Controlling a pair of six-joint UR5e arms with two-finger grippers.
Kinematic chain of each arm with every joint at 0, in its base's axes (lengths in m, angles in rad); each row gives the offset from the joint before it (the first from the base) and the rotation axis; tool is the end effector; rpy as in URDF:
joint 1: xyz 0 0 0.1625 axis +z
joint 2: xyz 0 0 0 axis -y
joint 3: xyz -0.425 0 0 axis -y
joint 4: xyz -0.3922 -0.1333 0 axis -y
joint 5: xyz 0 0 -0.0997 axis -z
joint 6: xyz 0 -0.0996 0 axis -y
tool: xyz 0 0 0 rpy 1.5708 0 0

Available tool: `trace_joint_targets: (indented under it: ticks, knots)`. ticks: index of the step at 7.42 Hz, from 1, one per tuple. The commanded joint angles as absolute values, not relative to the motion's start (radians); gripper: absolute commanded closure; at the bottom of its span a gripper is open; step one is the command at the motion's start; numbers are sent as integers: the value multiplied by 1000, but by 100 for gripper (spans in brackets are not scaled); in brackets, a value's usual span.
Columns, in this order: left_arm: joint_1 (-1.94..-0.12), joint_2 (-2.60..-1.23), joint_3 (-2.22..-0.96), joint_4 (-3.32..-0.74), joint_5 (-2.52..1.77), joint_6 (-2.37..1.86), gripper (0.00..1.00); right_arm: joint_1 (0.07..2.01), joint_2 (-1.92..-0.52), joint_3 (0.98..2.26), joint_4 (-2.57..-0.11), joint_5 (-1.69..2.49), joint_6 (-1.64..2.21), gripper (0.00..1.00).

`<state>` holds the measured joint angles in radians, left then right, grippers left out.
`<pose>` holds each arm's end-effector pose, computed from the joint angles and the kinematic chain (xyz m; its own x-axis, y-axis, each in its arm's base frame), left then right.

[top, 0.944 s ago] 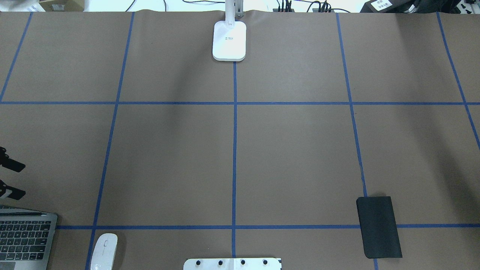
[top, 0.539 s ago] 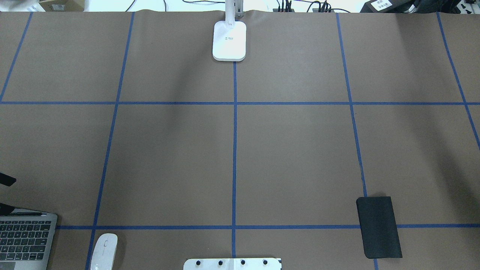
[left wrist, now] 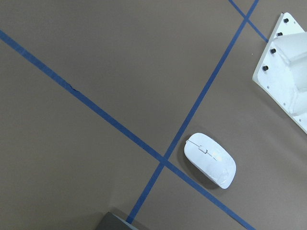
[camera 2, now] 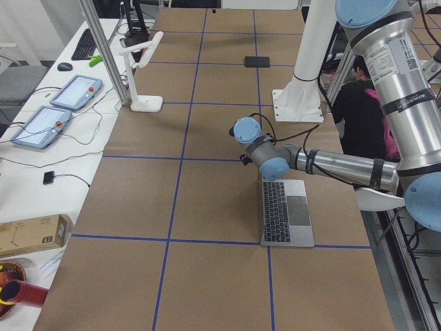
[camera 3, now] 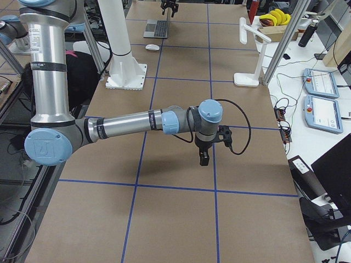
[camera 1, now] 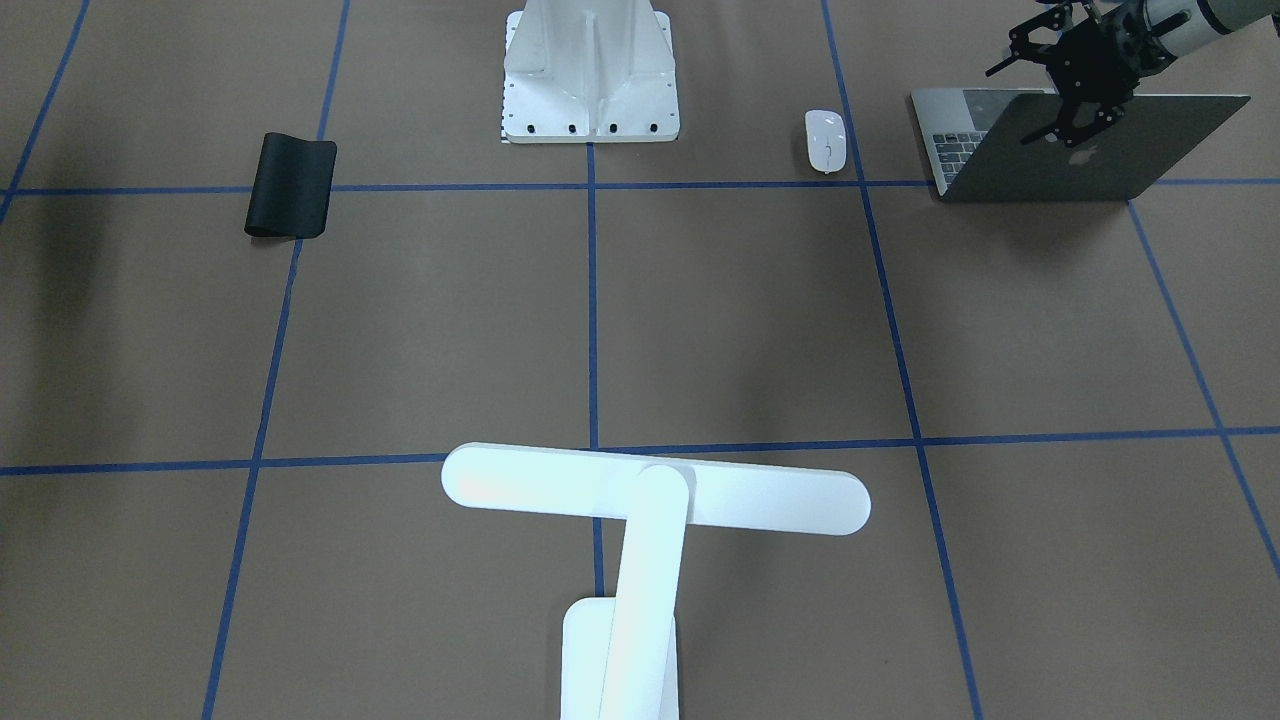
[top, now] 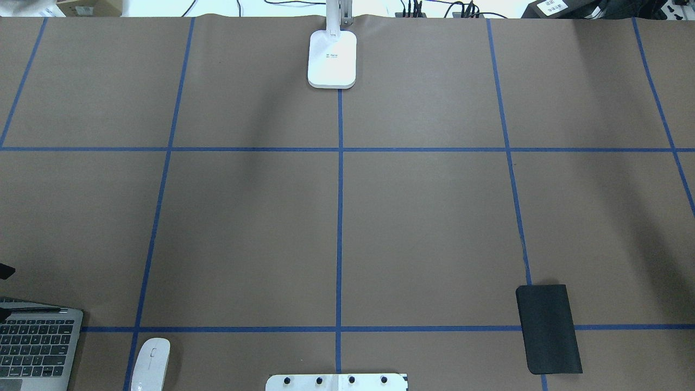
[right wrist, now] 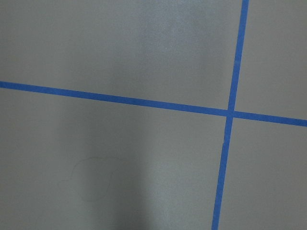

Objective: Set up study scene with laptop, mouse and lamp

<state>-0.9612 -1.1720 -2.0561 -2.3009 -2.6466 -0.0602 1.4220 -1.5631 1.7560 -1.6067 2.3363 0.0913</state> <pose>0.1506 -0.2954 0.4800 0.0458 0.7626 -0.6453 -0.3900 0.6083 0.6913 -0.0102 -0.5019 0.5676 0.7075 -0.1241 0.6958 0.0823 0.9922 0.0933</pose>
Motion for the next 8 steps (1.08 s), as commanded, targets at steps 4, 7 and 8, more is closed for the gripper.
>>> trace_joint_targets:
  ticks: [4,7,8]
  knots:
    - [-959,-1137,-2052,-2315,-2629,82,1,1422,-1562,1756,-1606,2336,91,0]
    - [-953,-1127,-2054,-2315,-2591,138,4,1422,-1563,1756,-1606,2336,91,0]
    - [-951,-1126,-2054,-2315,-2588,165,6,1422,-1563,1756,-1606,2336,91,0]
